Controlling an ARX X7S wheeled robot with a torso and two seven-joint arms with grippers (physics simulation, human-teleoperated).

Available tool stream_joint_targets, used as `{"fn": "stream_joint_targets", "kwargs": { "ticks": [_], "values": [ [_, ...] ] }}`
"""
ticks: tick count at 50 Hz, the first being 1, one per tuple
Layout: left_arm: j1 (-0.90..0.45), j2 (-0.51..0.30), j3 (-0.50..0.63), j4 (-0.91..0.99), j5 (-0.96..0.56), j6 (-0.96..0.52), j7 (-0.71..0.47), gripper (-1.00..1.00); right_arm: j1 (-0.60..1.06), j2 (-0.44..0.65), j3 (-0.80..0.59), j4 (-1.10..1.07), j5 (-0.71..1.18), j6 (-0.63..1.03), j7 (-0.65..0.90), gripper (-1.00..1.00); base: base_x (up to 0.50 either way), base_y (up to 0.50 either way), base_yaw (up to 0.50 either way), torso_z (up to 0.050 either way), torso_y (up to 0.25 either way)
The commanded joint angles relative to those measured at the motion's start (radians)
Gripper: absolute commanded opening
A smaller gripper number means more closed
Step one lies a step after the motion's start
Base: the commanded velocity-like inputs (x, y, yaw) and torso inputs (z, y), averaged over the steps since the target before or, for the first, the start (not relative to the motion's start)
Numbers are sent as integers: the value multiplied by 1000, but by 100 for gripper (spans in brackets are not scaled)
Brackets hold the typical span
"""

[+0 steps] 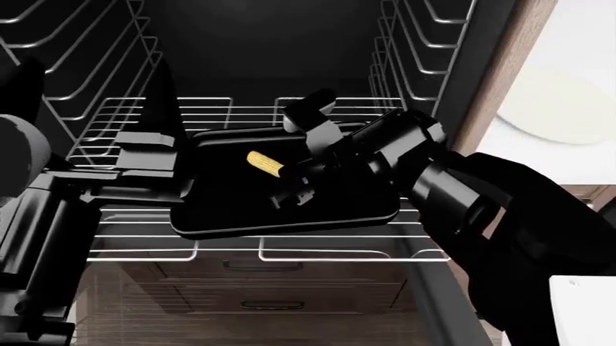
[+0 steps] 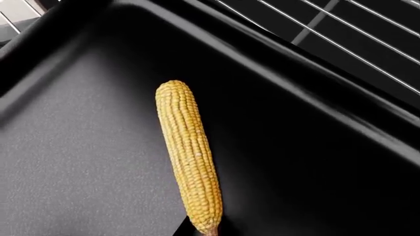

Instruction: Pick the corn from the oven and place it on the plate on the counter.

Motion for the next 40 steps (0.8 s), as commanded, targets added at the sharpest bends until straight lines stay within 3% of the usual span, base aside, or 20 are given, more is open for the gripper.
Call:
{"fn": "stream_joint_targets", "kwargs": {
  "ticks": [1, 21, 40],
  "values": [
    [-8, 26, -17, -3, -20, -33, -12, 100, -12, -2, -9, 0, 10, -1, -1, -100, 0, 0, 0, 0, 0],
    [-4, 53, -50, 1, -65, -67, -37, 100, 3, -2, -10, -25, 22, -7, 5, -100, 0, 0, 0, 0, -1],
    [-32, 53, -36, -7, -120, -63, -91, 100, 74, 28, 12, -177, 82, -14, 55, -100, 0, 0, 0, 0, 0]
  ]
}}
